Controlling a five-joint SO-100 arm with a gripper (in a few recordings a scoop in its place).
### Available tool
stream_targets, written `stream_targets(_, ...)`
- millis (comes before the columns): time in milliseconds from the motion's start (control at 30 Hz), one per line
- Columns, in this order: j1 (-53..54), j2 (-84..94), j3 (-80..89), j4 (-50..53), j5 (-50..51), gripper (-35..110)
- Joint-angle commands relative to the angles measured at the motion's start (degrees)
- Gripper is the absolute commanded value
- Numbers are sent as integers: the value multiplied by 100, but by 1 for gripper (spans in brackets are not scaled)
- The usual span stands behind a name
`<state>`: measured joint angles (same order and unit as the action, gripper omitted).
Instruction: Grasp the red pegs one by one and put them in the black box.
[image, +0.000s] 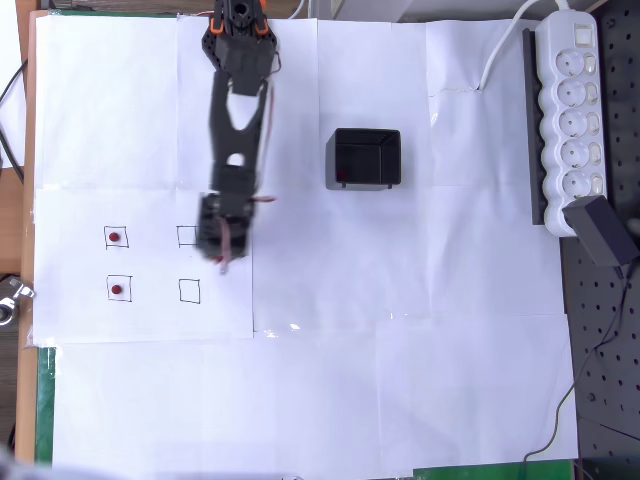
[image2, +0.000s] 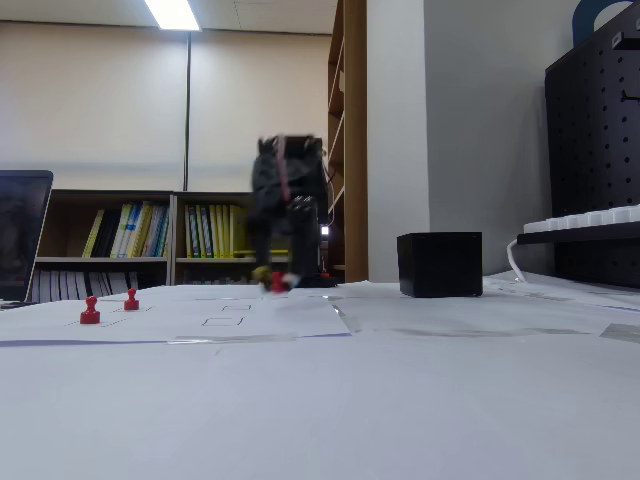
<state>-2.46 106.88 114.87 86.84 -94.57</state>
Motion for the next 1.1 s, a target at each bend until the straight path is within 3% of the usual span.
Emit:
stream_targets(0,-1230,-1635,466,1652,-932,0)
stream_targets(233,-3278,-2417,439,1652,-2505,0)
stream_targets(367,-4104,-2057,264,1608,-2839,0)
stream_targets(733,-4491,-176,176,861,-2830,0)
stream_targets(1067,-4368,141,817,1195,-2628,12)
